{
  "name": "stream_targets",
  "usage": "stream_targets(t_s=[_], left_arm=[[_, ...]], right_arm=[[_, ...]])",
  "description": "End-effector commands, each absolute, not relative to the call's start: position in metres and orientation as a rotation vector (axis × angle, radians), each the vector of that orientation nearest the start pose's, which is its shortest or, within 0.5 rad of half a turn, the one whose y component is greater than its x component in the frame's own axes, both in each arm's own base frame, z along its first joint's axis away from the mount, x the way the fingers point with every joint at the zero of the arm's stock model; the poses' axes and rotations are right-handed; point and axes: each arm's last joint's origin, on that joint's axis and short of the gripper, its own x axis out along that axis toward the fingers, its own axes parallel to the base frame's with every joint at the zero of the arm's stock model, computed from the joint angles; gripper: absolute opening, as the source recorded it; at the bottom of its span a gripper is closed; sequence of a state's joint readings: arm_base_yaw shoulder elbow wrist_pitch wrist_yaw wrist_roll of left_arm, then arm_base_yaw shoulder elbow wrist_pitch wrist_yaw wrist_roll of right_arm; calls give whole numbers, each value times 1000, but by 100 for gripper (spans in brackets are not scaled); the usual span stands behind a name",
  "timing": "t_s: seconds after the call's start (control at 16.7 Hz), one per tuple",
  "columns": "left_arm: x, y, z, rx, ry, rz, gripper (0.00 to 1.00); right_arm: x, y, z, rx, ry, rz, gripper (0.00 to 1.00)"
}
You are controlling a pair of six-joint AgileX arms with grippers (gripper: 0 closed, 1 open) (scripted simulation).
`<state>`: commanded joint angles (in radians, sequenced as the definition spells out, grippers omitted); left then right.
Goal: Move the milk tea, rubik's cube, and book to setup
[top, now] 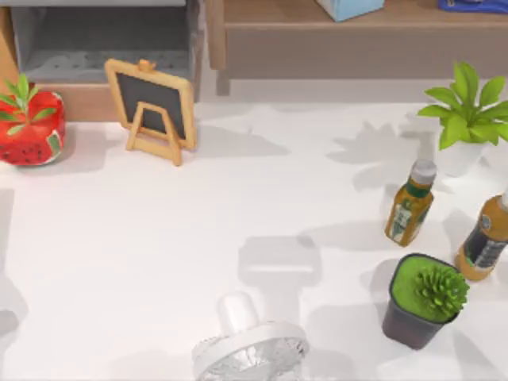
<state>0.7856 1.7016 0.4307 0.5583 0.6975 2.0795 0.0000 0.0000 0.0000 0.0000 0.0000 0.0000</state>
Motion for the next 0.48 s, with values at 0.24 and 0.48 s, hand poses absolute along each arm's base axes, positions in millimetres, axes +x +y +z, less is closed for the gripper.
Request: stream_targets(t_s=[0.24, 0.48], left_arm=[[197, 169, 85, 1540, 380, -438, 68], [197, 169, 85, 1540, 380, -438, 98]], right_arm=[[106, -1, 160, 0, 0, 0, 100], [106, -1, 160, 0, 0, 0, 100]])
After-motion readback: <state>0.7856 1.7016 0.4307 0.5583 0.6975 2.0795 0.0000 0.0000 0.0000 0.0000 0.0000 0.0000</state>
